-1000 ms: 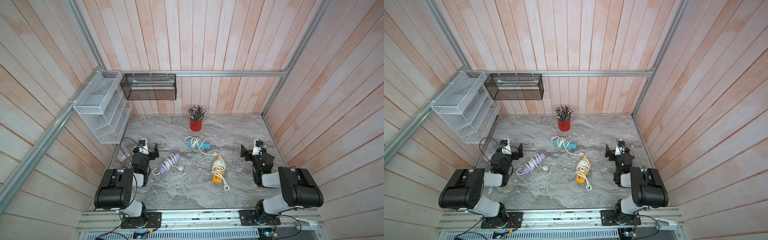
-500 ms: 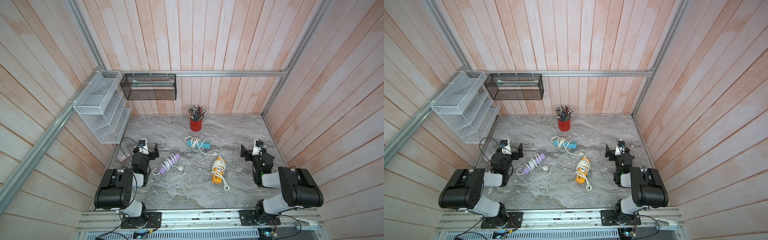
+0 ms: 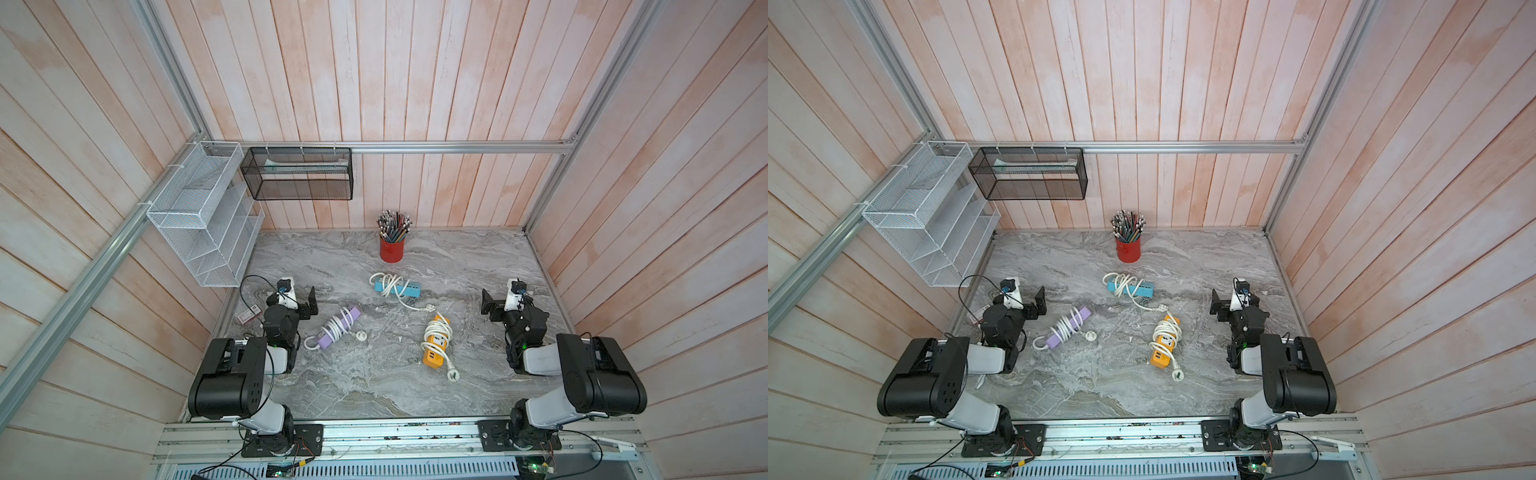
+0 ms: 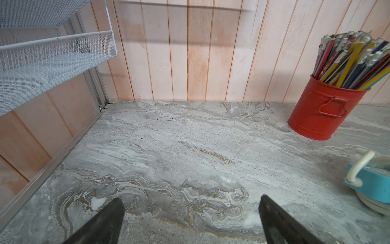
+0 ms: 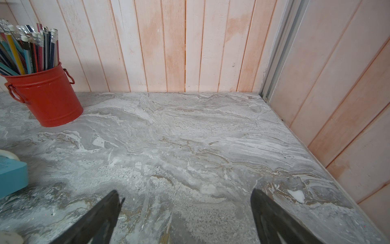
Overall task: Unwrap the cord wrapped around the power strip
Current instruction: Pick up the power strip from the center of the board.
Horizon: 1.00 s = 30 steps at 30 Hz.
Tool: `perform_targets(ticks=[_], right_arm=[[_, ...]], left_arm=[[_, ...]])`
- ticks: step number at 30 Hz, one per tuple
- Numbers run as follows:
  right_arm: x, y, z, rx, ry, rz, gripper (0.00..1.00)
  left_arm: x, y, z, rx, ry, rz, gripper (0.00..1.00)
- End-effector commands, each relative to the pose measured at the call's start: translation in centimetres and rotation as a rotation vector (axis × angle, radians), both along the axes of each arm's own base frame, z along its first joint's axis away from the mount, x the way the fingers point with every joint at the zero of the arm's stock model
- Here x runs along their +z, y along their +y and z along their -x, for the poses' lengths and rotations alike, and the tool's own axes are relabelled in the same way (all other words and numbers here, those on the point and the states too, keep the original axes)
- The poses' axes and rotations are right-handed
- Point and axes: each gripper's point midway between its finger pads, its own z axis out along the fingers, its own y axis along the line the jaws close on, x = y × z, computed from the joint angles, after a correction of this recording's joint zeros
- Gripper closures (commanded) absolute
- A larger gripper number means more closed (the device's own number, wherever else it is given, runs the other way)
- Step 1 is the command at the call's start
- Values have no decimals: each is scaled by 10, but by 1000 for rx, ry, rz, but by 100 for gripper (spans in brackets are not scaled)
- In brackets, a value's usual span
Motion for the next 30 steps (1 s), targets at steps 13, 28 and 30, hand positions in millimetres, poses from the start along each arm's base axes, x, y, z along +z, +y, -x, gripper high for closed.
perform_targets(ticks=[13, 28, 30], right_arm=[[5, -6, -3, -14, -8, -16, 2], [77, -31, -44, -204, 121, -232, 1], [84, -15, -47, -135, 141, -250, 1]], left_arm=[[3, 0, -1, -4, -7, 6, 0], [67, 48, -24, 345, 149, 74, 0], [77, 28, -31, 298, 183, 48, 0]])
